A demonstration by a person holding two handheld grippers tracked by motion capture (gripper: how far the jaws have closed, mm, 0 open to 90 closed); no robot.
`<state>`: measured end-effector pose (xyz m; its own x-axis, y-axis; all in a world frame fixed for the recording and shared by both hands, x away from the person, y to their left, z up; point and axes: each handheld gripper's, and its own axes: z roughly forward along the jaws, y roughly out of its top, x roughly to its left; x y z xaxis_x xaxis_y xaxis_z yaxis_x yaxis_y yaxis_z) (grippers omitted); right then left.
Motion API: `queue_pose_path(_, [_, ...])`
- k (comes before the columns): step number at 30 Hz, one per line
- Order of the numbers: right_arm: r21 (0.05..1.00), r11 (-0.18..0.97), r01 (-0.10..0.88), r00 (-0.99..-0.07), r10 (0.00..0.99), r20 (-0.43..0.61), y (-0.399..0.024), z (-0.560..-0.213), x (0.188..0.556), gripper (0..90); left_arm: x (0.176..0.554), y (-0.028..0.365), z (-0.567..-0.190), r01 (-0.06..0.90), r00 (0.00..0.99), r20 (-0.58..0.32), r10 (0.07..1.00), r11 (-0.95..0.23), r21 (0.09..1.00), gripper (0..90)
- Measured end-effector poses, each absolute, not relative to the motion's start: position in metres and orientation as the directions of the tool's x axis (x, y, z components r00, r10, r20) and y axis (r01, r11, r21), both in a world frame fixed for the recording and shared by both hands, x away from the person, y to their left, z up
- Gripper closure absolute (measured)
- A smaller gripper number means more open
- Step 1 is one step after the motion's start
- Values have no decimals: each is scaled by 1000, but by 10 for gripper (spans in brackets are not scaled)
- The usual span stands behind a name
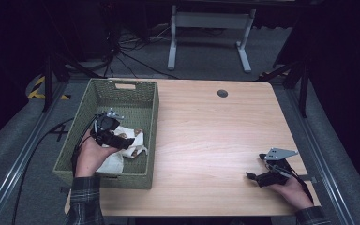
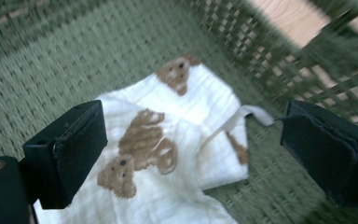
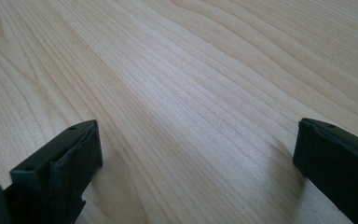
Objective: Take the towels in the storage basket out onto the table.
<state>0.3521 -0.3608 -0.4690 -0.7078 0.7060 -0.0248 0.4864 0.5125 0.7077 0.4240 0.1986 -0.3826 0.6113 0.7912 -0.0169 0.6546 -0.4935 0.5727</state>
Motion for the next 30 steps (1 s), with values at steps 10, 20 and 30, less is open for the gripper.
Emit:
queue_pose_path(10, [708,512,486,-708,706,-25,-361,-469,352,14,432,194,-406,695,633,-58,772,-533,484,93])
queue_pose_path(20, [708,512,487,-708,706,-24,-361,-469,352,14,437,185,-425,711,655,-39,755,-597,371,103])
queue_pose_path(30, [708,512,486,-708,706,-25,-361,-469,352,14,437,179,-434,722,665,-38,746,-629,289,184])
